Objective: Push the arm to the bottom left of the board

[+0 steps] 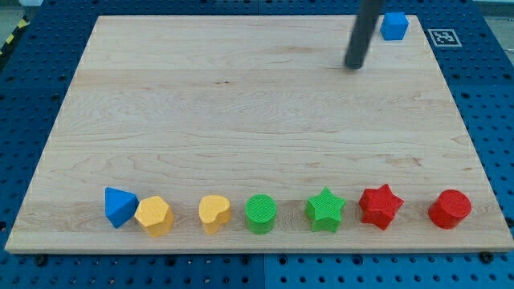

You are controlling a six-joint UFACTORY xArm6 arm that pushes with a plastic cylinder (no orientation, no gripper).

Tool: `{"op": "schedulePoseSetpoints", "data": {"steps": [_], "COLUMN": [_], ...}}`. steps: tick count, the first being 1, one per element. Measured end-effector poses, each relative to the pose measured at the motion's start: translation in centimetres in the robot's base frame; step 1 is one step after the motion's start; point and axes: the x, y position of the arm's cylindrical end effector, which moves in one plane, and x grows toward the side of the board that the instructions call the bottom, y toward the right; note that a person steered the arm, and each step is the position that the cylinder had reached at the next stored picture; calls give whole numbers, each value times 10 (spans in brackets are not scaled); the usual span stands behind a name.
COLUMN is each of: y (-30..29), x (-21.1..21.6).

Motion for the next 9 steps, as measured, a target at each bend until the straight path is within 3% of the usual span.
{"op": "schedulePoseSetpoints", "data": {"steps": [5,6,7,8,9], "y": [-382,-425,-424,-401,-379], "x": [167,193,194,251,276]}}
